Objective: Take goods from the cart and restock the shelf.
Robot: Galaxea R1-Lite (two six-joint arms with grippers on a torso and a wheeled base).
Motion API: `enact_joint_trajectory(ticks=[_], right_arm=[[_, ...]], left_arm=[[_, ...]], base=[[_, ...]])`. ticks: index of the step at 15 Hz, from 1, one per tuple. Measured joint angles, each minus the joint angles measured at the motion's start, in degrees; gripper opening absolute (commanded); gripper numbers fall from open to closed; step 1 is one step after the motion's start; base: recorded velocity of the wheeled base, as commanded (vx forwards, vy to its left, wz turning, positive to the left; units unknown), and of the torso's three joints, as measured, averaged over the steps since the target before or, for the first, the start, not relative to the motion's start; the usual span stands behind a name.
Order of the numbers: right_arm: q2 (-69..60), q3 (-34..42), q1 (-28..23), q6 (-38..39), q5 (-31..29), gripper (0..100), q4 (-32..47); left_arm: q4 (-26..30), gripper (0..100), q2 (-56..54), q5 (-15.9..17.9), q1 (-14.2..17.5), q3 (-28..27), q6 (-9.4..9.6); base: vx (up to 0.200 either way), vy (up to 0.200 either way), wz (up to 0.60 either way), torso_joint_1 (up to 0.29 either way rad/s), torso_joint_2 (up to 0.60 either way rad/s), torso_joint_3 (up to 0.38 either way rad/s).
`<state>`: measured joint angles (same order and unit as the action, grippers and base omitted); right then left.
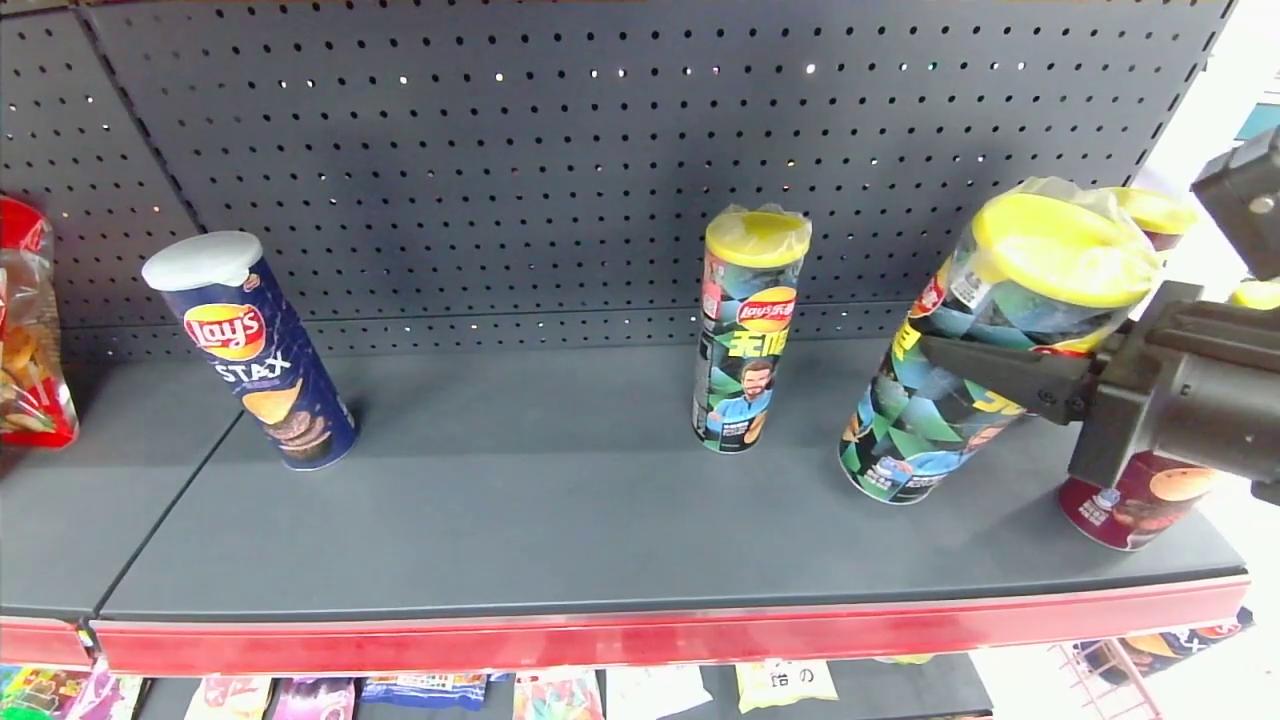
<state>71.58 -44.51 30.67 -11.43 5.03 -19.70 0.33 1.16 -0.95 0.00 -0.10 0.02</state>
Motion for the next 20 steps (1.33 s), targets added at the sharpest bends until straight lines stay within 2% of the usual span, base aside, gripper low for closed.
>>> enact_joint_trajectory(ticks=[2,4,5,8,10,12,15,18,20], right_arm=[[1.45,-0.66,-0.05,-0.05,-2.74,0,0.02],[2.95,-0.8,0.0,0.02,-5.24,0,-0.02],[3.67,-1.46,-0.13,0.24,-5.85,0,0.0],[5.07,-2.88,-3.41,1.62,-6.14,0,-0.09],[5.12,-3.56,-5.64,4.41,-6.1,0,0.02],[4.73,-3.84,-6.25,5.97,-5.94,0,0.05],[4.16,-3.56,-6.42,6.55,-5.92,0,0.07],[3.77,-3.1,-6.45,7.28,-5.88,0,0.16],[3.63,-3.01,-6.29,7.23,-5.83,0,0.16]], left_arm=[[0.0,100,0.73,1.35,-0.82,0.0,0.38],[-0.12,100,1.1,7.05,-1.16,-0.34,3.45],[-0.3,100,1.67,8.61,-1.49,-1.69,3.52],[-0.93,100,10.03,12.25,-2.89,-12.43,1.41],[-2.33,100,22.6,17.51,-5.12,-20.65,1.52],[-6.05,100,37.68,23.81,-9.29,-28.18,2.65],[-14.51,100,59.61,29.57,-17.77,-37.46,4.35],[-23.31,100,77.59,32.48,-25.51,-46.75,5.45],[-25.59,100,86.55,33.02,-28.2,-53.31,8.09]], base=[[0.0,0.0,0.0,0.0,0.0,0.0],[0.0,0.0,0.0,0.0,0.0,0.0],[0.0,0.0,0.0,0.0,0.0,0.0],[0.0,0.0,0.0,0.0,0.0,0.0],[0.0,0.0,0.0,0.0,0.0,0.0],[0.0,0.0,0.0,0.0,0.0,0.0],[0.0,0.0,0.0,0.0,0.0,0.0],[0.0,0.0,0.0,0.0,0.0,0.0],[0.0,0.0,0.0,0.0,0.0,0.0]])
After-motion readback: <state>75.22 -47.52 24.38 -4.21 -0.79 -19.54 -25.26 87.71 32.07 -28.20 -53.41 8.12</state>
